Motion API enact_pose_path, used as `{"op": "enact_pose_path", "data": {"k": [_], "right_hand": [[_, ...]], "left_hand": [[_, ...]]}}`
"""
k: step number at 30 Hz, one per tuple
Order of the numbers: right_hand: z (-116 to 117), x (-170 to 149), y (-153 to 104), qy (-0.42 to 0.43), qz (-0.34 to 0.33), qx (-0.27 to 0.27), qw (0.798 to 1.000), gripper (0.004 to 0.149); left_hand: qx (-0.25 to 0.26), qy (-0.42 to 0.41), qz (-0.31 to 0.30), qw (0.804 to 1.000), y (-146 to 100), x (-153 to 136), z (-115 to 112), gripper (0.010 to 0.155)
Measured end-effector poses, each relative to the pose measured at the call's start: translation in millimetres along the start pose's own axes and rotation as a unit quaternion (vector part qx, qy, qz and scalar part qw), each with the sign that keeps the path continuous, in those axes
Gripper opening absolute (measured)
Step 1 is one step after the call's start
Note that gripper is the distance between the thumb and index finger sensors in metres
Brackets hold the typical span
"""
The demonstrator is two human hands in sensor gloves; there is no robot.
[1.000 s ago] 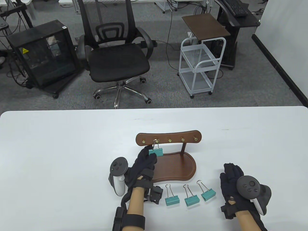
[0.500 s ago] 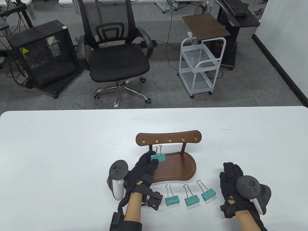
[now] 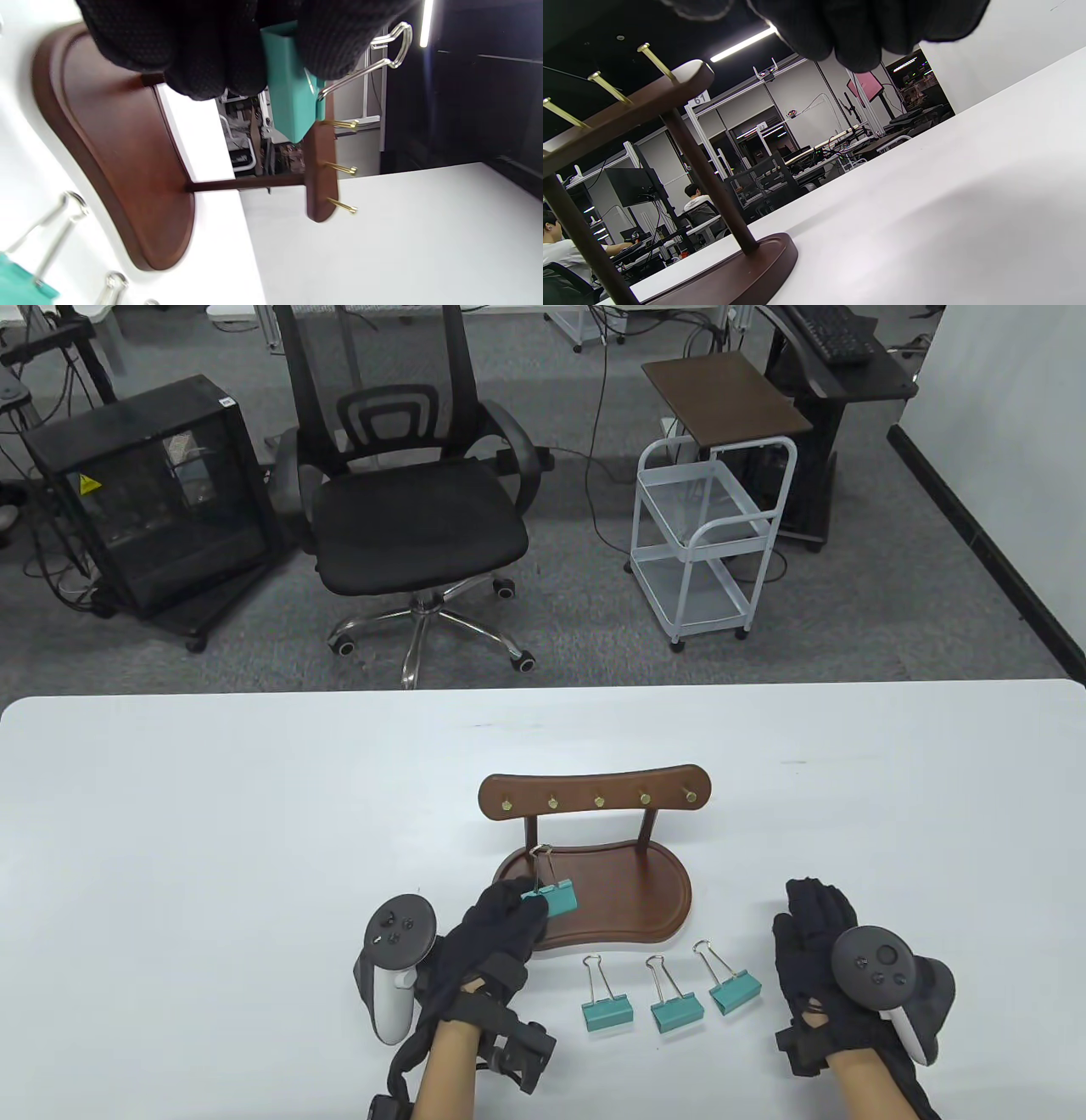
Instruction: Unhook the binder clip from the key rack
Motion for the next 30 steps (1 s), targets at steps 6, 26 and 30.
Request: {"op": "enact_pose_path", "data": {"k": [6,26,30], "right_hand": [[0.6,0.3,-0.6,-0.002,0.001,0.001,1.0,0.06],[5.2,2.7,-0.6,0.001,0.001,0.015,1.0,0.06],[5.1,2.9,-0.4,0.002,0.001,0.015,1.0,0.06]], "left_hand": [[0.005,0.064,0.026,0.998,-7.2,5.8,6.0,0.053],[-0.035,0.351,0.193,0.916,-2.9,-16.5,-21.8,0.049],[-0.032,0.393,0.213,0.894,-1.3,-19.9,-30.2,0.049]]}}
Point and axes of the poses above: the tracker on the back of each hand, its own x axis roughly to the thumb side, its own y axis roughly from the wrist to the fingertips, z = x × y, the point moved 2 cm from there along y, roughly from the wrist to the fingertips, and after that the axes turned 2 degrees about z, right-handed, at the moved point
